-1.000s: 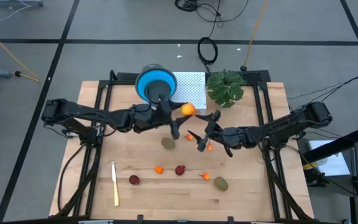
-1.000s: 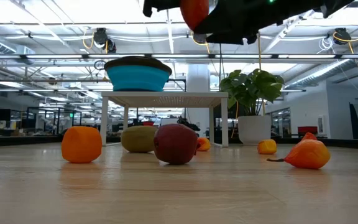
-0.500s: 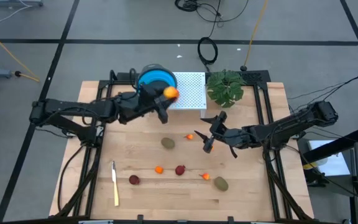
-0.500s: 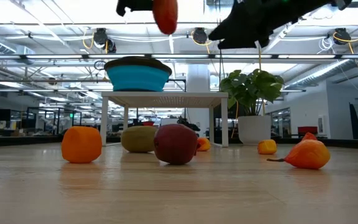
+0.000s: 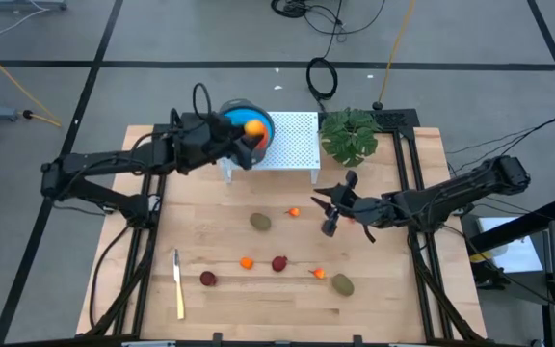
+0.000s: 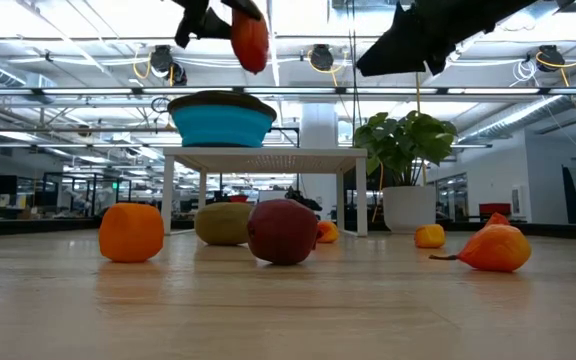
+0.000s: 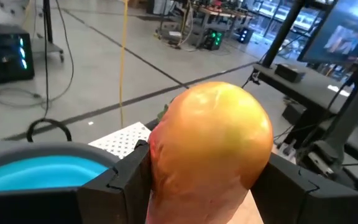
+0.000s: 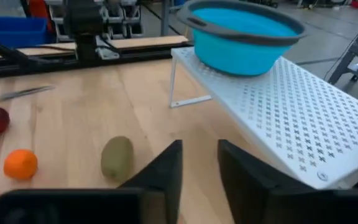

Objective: Pick & Place Fruit
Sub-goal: Put the mango in the blue strainer bowl on the shelf

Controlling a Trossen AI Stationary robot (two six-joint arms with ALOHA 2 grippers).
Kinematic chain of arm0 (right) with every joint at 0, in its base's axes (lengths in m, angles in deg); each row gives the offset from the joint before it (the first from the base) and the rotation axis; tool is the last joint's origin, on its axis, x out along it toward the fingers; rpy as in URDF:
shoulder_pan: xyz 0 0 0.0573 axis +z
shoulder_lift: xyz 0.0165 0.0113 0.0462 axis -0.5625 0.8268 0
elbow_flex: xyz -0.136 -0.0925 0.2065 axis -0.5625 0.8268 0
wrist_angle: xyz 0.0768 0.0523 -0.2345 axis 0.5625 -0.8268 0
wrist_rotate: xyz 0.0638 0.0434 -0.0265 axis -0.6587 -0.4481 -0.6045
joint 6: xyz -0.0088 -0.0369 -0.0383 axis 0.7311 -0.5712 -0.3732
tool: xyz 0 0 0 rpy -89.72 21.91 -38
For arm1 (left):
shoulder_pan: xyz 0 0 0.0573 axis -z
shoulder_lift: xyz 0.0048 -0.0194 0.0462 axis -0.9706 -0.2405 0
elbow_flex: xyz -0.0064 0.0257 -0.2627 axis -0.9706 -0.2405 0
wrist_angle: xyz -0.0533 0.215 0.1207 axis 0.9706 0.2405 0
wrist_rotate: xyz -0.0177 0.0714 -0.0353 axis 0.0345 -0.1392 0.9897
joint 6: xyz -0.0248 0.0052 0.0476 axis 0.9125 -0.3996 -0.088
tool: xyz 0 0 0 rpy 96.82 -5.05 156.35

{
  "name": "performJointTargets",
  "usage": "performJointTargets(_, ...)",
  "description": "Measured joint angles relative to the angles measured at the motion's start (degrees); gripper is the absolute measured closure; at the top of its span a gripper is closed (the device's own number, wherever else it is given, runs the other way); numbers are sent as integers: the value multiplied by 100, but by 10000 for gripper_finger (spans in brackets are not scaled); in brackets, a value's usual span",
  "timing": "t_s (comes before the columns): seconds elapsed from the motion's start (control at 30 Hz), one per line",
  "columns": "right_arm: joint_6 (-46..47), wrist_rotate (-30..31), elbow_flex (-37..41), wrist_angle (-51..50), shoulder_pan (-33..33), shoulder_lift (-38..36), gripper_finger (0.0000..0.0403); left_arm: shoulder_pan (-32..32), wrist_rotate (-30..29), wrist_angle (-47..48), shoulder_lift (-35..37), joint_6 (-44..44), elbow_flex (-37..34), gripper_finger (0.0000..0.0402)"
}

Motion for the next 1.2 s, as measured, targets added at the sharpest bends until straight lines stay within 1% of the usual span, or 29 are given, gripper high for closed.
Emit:
performJointTargets(0.1, -7, -72, 1, -170, 0, -41, 348, -236, 284, 14, -3, 193, 0, 181)
performJointTargets(0.2, -8, -312, 0, -190, 0, -59, 388, -486, 503, -8, -3, 404, 0, 181)
performJointTargets(0.27, -12, -422, 2, -250, 0, -59, 398, -670, 619, 5, -3, 602, 0, 181)
performJointTargets(0.4, 45, -447, 2, -375, 0, -59, 391, -1118, 1004, 65, -3, 1120, 0, 181)
performJointTargets(0.47, 46, -447, 2, -397, 0, -59, 395, -1353, 1189, 169, -3, 1388, 0, 181)
performJointTargets(0.63, -6, -444, 2, -397, 0, -59, 400, -1927, 1610, 719, -6, 1963, 0, 181)
performJointTargets(0.77, -9, -444, 0, -431, 0, -59, 402, -2240, 1761, 1122, -6, 2252, 0, 181)
performJointTargets(0.9, -10, -444, 0, -430, 0, -59, 401, -2368, 1765, 1329, -6, 2273, 0, 181)
performJointTargets(1.07, -10, -444, 0, -430, 0, -59, 402, -2359, 1776, 1417, -10, 2265, 0, 181)
performJointTargets(1.2, -10, -444, 0, -429, 0, -59, 402, -2352, 1823, 1789, -12, 2440, 0, 181)
